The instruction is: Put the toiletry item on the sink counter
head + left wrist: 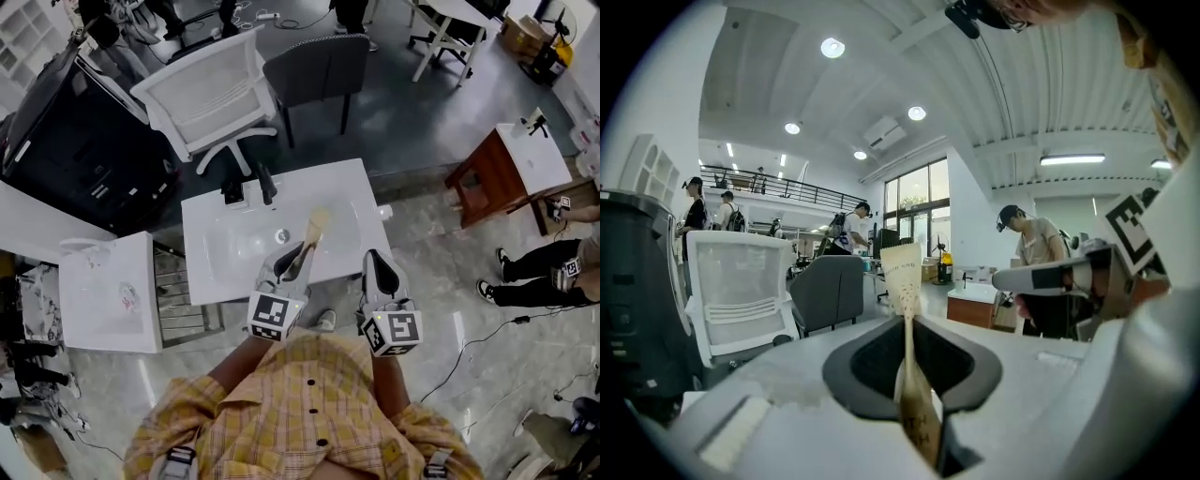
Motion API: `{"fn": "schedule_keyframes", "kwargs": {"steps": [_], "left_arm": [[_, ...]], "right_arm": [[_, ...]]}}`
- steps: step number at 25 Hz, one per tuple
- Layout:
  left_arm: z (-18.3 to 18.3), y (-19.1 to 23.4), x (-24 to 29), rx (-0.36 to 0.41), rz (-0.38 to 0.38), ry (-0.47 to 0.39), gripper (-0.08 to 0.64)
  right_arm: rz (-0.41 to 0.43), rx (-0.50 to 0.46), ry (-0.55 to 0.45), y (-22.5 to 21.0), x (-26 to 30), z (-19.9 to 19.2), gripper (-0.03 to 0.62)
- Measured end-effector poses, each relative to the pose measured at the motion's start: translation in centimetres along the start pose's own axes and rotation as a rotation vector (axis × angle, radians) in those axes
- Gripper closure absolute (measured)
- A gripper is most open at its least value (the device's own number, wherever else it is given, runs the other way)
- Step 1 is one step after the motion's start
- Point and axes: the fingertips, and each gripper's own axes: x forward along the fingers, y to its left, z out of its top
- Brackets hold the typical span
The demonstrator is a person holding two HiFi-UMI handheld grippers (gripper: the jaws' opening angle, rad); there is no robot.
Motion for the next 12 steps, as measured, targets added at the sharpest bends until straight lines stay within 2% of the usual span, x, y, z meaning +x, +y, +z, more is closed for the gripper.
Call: {"fn": "schedule_keyframes", "kwargs": {"steps": [7,12], "left_arm": [[0.8,0.7,4.8,0.067,0.012,0.071,0.531],[-0.8,2.2,7.3,0.136,0.011,0.16,0.531]], "right_arm": [[0.045,0.031,0.038,-3.2,2.2,-0.6,0.592],[0.056,0.067,0.063,-4.1,2.3,-2.2,0.592]]}}
